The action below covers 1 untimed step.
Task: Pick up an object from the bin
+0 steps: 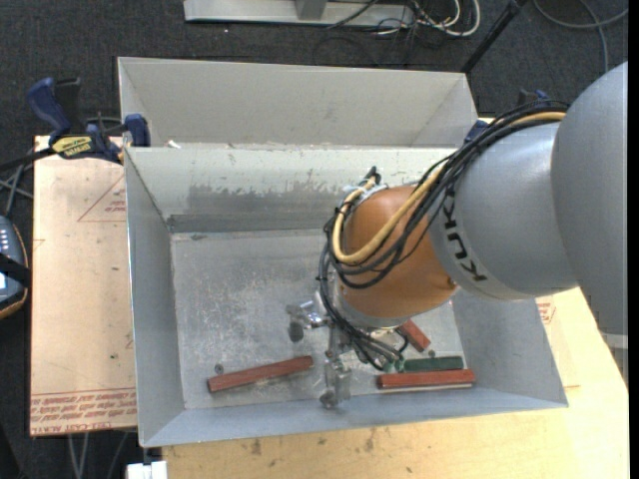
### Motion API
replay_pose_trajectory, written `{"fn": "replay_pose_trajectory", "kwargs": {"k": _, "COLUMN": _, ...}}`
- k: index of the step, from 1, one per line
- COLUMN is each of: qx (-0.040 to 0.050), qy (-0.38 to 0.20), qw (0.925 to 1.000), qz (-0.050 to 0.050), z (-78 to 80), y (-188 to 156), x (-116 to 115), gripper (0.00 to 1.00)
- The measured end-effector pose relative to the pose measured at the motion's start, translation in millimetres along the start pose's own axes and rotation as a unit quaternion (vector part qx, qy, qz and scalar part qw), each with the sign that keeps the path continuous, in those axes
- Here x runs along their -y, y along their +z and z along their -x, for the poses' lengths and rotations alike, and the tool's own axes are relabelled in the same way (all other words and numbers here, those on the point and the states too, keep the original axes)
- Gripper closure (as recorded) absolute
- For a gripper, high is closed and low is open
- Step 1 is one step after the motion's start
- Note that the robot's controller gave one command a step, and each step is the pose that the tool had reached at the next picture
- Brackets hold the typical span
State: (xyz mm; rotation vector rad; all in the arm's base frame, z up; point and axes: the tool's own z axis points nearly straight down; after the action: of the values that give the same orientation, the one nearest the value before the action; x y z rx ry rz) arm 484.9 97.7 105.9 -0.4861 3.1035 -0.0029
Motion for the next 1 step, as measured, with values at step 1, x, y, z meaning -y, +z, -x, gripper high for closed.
{"fn": "replay_pose_trajectory", "kwargs": {"k": 1, "qx": 0.0010, "qy": -0.029, "qw": 0.9996, "qz": 0.002, "z": 27.6, "y": 35.6, "x": -52.8, "gripper": 1.00}}
